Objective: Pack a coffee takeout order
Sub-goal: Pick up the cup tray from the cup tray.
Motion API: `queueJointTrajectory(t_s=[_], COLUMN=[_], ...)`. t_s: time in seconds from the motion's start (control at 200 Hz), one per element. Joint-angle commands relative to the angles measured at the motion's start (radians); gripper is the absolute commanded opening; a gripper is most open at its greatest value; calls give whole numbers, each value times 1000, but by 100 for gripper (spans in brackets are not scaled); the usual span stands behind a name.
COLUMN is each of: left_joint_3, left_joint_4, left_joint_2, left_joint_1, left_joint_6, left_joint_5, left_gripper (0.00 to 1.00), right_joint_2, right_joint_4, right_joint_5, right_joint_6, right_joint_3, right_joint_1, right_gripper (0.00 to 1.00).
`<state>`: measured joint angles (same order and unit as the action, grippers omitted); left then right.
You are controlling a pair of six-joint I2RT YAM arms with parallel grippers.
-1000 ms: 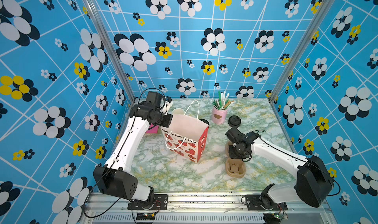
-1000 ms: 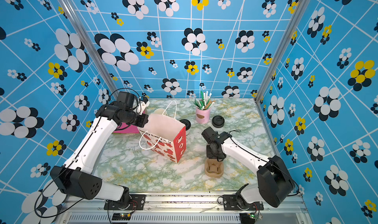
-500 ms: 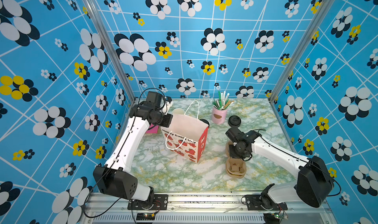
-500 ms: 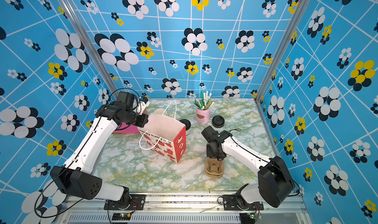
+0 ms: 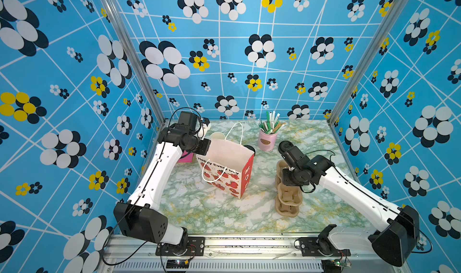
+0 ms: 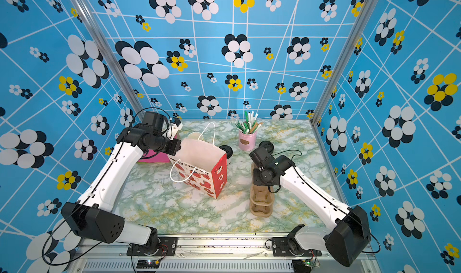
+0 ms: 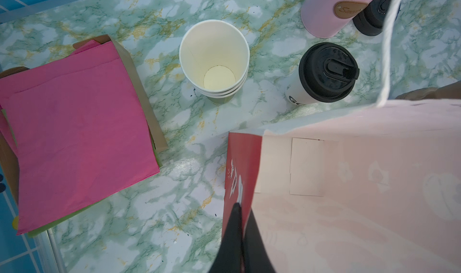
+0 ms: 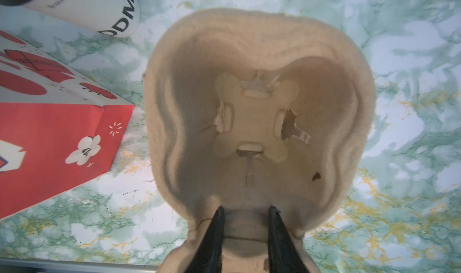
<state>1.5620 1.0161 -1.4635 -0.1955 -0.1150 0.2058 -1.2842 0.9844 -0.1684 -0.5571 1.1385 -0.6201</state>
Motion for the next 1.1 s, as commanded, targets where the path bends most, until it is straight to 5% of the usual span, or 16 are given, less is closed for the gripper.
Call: queueJointTrajectory(t_s=[0.0,0.495,0.845,1.094], left_joint_3=[-19,-16,-20,-20], left_joint_4=[8,2,-3,-7], left_joint_2=[21,17,25,26], left_joint_1=[10,8,8,8], left_joint_6=[9,15,23,28], left_joint_5=[15,27,30,38], left_gripper=[5,5,5,5], right_joint_2=[39,44,-171,-333], right_joint_4=[25,-96,-276,-306], right_joint_5=[-44,117,422,492], right_joint_6=[65,371,437,500], right_joint_3=[63,430,726,869], right_joint_1=[4,3,-6,-85], right_gripper=[24,19,15,13])
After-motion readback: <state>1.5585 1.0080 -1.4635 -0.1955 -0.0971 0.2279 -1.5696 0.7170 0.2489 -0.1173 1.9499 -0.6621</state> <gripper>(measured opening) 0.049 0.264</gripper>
